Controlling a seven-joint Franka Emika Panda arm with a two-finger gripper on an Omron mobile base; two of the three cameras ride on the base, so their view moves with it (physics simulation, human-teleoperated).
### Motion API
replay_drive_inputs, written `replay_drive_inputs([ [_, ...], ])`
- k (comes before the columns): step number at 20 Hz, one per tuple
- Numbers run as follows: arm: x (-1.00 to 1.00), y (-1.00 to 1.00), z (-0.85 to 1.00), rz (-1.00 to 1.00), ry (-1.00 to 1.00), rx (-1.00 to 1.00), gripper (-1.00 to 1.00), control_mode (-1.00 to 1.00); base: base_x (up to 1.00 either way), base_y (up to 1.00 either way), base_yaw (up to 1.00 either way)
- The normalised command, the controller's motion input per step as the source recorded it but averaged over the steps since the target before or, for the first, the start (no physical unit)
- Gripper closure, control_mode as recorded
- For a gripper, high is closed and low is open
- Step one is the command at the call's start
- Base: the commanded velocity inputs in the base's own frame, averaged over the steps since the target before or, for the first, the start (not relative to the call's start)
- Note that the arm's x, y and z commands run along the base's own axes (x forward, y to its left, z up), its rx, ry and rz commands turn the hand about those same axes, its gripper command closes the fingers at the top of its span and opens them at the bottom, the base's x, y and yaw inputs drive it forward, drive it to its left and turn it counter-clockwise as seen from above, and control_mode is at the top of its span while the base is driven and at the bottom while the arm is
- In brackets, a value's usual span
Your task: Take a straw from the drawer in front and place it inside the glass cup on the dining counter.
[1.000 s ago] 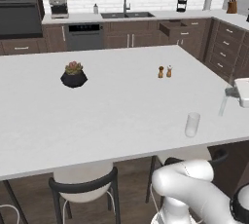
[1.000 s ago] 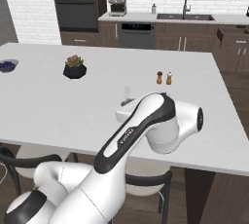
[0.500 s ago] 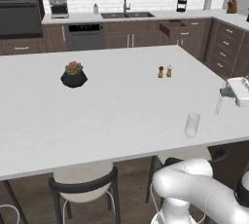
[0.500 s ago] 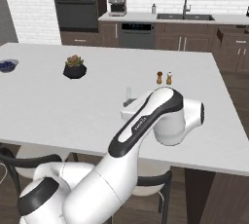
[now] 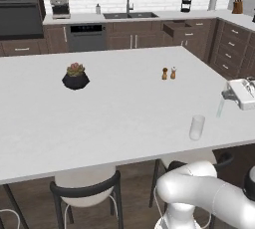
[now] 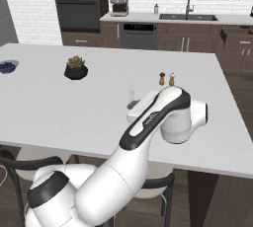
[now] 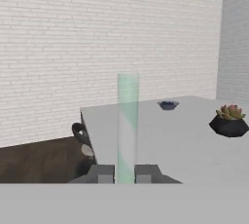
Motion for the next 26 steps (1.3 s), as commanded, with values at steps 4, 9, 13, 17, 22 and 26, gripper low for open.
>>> replay_drive_inputs([
  [4,0.2,0.01,-0.09,0.0,-0.01,0.0,1.0,-1.0,0.0,0.0,0.0],
  [9,0.06,0.02,-0.12,0.0,0.0,0.0,1.0,-1.0,0.0,0.0,0.0],
  [13,0.0,0.07,-0.13,0.0,0.0,0.0,1.0,-1.0,0.0,0.0,0.0],
  [17,0.06,0.19,-0.1,0.0,0.0,0.0,1.0,-1.0,0.0,0.0,0.0],
  [22,0.09,0.1,-0.05,0.0,0.0,0.0,1.0,-1.0,0.0,0.0,0.0],
  [26,0.0,-0.01,0.0,0.0,0.0,0.0,1.0,-1.0,0.0,0.0,0.0],
])
